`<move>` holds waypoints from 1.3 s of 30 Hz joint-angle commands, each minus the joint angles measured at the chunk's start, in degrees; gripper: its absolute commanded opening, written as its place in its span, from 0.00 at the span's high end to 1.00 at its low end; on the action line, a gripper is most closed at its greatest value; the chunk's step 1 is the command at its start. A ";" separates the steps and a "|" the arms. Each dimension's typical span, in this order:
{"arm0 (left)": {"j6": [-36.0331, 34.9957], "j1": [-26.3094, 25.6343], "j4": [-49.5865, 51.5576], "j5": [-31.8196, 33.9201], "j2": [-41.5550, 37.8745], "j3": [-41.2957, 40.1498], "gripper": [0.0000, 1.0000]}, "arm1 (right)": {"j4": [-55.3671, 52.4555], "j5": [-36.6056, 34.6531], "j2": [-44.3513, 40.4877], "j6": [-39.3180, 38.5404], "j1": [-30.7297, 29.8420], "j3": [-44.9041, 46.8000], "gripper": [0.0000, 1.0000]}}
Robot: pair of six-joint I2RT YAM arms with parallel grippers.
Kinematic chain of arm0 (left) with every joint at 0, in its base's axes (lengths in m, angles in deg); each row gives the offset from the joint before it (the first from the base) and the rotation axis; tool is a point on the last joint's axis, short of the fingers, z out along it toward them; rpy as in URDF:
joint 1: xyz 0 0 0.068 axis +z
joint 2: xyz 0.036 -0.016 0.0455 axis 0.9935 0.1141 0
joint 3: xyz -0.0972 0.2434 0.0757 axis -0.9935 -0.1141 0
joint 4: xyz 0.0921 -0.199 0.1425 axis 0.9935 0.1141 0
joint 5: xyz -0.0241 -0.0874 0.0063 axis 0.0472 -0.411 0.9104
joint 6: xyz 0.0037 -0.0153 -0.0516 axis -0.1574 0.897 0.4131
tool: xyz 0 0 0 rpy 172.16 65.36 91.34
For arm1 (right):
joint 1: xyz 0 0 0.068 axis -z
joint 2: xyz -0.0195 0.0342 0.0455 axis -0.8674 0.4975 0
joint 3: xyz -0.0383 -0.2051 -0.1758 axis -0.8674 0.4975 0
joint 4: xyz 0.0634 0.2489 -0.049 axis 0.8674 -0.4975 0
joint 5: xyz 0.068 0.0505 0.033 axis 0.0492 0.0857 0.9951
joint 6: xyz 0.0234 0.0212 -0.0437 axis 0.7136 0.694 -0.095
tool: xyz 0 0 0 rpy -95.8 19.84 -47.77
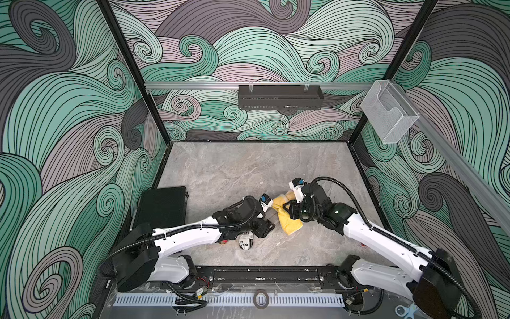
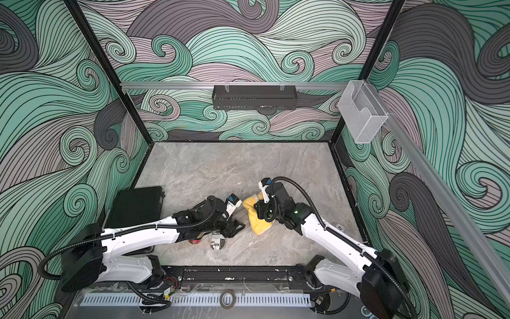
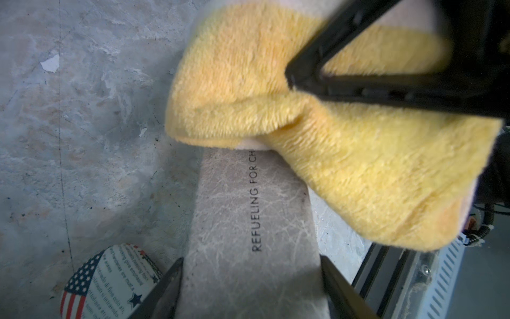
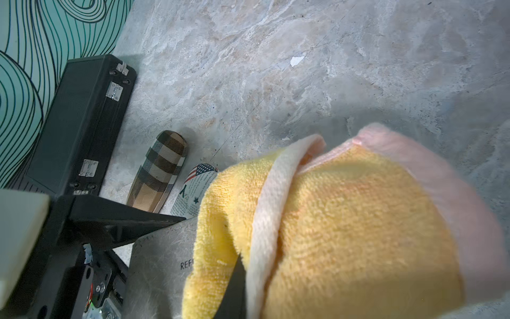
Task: Wipe the eyeglass case
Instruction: Wipe the dirt from the eyeglass case.
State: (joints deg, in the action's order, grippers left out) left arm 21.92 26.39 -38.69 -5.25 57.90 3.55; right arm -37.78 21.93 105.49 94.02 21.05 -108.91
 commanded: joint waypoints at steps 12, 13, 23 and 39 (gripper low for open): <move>0.92 -0.52 -5.21 -3.06 -0.25 -1.11 0.48 | 3.36 12.14 -3.89 -3.55 -1.20 2.94 1.00; 0.61 -0.57 -5.21 -3.27 -0.16 -1.12 0.48 | 3.54 12.18 -4.39 -3.41 -1.14 3.30 1.00; 0.81 -0.99 -6.91 -4.62 -1.22 -3.26 0.48 | -7.14 -3.65 -1.07 -1.85 0.78 -0.76 1.00; -0.13 -3.89 -4.84 0.29 -3.08 -2.70 0.48 | -10.79 5.92 5.38 -6.78 1.43 -2.78 1.00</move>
State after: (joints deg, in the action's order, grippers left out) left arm 22.55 22.92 -41.84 -6.08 56.55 -0.34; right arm -42.74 32.86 110.25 88.60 20.83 -110.35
